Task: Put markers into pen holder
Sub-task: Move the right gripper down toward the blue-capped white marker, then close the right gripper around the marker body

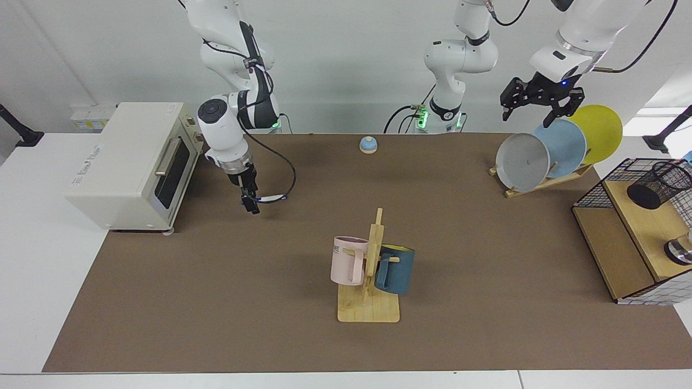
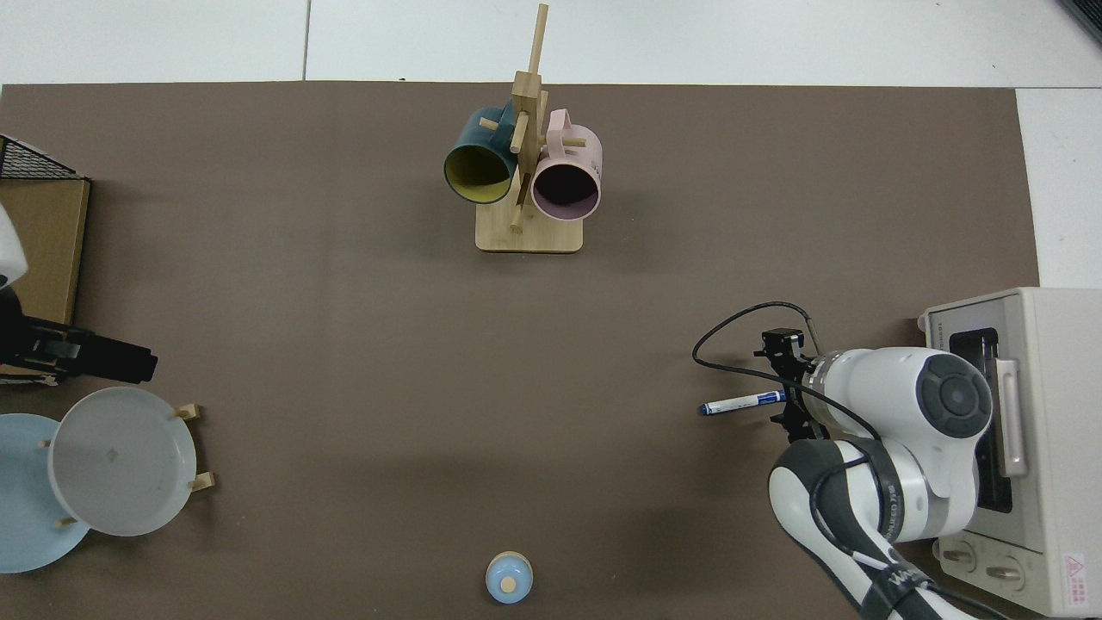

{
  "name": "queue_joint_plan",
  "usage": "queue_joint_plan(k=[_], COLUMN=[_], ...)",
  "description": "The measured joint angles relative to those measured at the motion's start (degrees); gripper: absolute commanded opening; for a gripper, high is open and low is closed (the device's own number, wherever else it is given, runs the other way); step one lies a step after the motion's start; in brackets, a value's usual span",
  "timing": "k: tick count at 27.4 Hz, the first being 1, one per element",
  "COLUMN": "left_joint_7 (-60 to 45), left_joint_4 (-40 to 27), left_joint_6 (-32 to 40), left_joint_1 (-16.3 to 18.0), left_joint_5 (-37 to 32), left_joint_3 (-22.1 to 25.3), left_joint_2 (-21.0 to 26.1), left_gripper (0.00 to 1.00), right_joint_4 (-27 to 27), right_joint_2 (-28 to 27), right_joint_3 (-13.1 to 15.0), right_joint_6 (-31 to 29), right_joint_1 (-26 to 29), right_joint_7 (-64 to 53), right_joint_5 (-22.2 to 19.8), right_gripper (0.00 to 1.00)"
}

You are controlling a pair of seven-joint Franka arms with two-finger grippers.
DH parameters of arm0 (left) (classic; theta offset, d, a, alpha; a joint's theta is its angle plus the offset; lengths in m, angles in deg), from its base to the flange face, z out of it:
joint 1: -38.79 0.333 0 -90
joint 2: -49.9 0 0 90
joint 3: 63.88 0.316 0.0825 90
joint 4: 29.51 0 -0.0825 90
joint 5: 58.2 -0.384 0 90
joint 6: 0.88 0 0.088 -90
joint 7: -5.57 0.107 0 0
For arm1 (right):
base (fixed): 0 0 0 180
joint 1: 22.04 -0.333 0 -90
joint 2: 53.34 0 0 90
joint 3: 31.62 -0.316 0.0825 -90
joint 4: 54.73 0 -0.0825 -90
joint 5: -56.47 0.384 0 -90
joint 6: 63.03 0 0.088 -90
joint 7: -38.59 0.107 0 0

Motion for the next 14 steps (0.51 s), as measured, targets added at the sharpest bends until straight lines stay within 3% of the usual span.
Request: queue_joint_plan(k=[14], left_joint_7=[0.0], left_joint_4=[-0.1], left_joint_6=[-0.1], left_joint_1=[0.0], left_joint_5=[0.0], left_joint_3=[0.0], left_joint_2=[0.0], left_gripper=[0.99], right_joint_4=[-2.7], right_joint_2=[0.0], right_joint_3=[-0.1], right_joint_6=[-3.1], right_joint_1=[-1.6], right_joint_7=[0.0], right_joint_5=[0.0], right_gripper=[0.99])
